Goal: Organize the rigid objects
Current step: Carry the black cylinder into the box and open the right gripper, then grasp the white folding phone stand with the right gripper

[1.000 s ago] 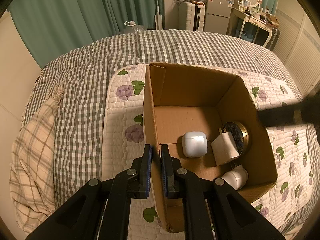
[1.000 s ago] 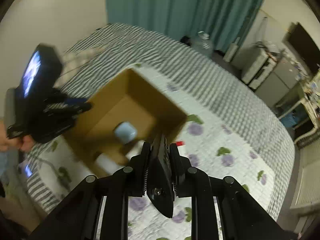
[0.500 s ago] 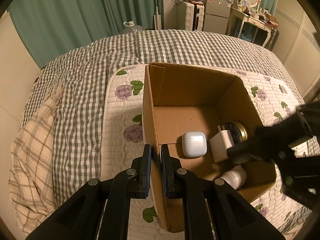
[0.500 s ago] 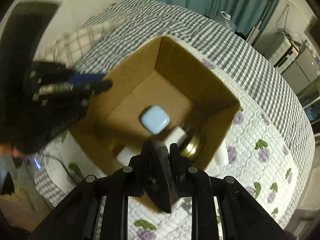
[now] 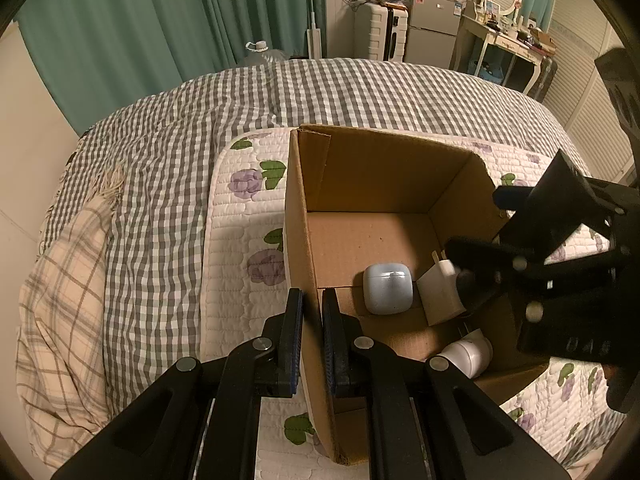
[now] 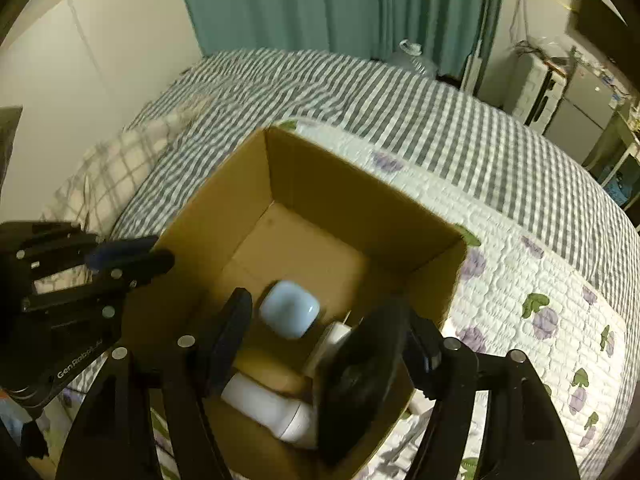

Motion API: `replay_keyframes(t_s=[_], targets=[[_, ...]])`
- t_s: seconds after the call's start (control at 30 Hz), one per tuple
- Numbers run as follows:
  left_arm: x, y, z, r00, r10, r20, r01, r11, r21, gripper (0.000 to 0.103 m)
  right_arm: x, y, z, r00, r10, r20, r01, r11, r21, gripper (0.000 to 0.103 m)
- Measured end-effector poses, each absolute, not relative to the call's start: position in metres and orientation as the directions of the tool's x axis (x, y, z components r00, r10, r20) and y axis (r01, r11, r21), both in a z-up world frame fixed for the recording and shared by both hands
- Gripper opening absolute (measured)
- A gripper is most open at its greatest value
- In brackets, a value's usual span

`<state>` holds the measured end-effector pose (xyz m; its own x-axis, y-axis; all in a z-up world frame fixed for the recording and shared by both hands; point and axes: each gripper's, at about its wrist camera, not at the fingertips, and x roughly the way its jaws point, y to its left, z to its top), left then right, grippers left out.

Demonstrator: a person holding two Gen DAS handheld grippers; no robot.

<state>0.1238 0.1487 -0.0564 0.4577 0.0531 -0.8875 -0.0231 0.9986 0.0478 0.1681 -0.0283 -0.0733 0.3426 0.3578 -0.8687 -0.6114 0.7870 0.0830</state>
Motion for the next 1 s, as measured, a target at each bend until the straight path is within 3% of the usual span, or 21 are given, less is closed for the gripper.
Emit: replay_keyframes(t_s=[0.27, 0.5, 0.8, 1.0], targets=[[0.123, 0.149, -0.057, 0.457, 0.053, -0.888, -0.024, 0.999, 0.047, 0.009, 0.182, -0.049, -0.043, 0.423, 0.403, -0.812, -0.533, 0.835, 0.137, 0.069], [0.123, 0.150, -0.057, 0.459, 0.054, -0.887, -0.025, 0.999, 0.048, 0.009, 0.164, -0.105, -0.012, 0.570, 0.294, -0.767, -0.462, 0.887, -0.004, 0.073], [0.123, 0.147, -0.056, 0.460, 0.062, -0.886, -0.031, 0.998, 0.054, 0.009, 0.158, -0.175, -0.038, 0.568, 0.332, -0.753, -0.307, 0.934, 0.180, 0.073], [0.122, 0.146, -0.055, 0.460, 0.067, -0.886, -0.034, 0.998, 0.058, 0.009, 0.150, -0.220, -0.078, 0.573, 0.265, -0.775, -0.184, 0.964, 0.193, 0.073]])
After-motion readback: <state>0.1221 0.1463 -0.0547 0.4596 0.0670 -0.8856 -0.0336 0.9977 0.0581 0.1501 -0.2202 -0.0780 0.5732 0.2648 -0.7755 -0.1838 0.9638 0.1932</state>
